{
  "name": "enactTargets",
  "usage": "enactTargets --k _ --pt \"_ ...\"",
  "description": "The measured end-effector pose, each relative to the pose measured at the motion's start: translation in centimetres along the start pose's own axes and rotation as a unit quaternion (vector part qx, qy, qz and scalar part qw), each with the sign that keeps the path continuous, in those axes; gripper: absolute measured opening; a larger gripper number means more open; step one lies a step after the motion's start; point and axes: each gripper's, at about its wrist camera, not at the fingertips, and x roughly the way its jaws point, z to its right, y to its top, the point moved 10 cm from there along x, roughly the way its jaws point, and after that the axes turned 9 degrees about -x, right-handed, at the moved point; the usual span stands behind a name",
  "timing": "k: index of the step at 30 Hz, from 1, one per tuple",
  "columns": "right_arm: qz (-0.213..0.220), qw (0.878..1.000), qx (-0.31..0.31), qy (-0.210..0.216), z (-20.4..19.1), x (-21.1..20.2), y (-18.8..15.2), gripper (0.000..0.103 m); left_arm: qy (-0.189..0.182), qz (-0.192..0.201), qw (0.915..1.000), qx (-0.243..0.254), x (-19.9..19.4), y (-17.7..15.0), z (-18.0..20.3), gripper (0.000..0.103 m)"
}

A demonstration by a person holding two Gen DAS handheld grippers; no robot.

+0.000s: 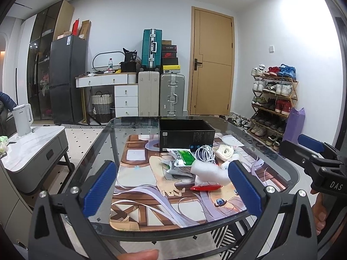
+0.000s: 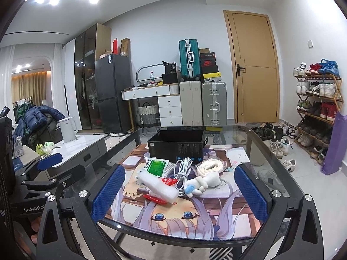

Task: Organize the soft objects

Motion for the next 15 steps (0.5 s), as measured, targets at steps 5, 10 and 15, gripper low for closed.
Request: enactTargets --k 5,10,15 --pt "0.0 1.0 -0.002 0.001 -0.12 0.06 0.0 0.103 -0.004 -0.002 1.0 0.0 -0.04 -0.04 0.15 0.103" --pt "-0.001 1.0 0.003 0.005 -0.3 0.27 -0.08 0.103 -0.004 -0.004 1.0 0.004 0.05 -0.18 0.32 0.103" --pt "0.002 1.0 0.005 0.006 -0.23 0.09 0.0 0.103 -0.005 -0.004 1.0 0.004 0.02 -0.15 0.38 0.103"
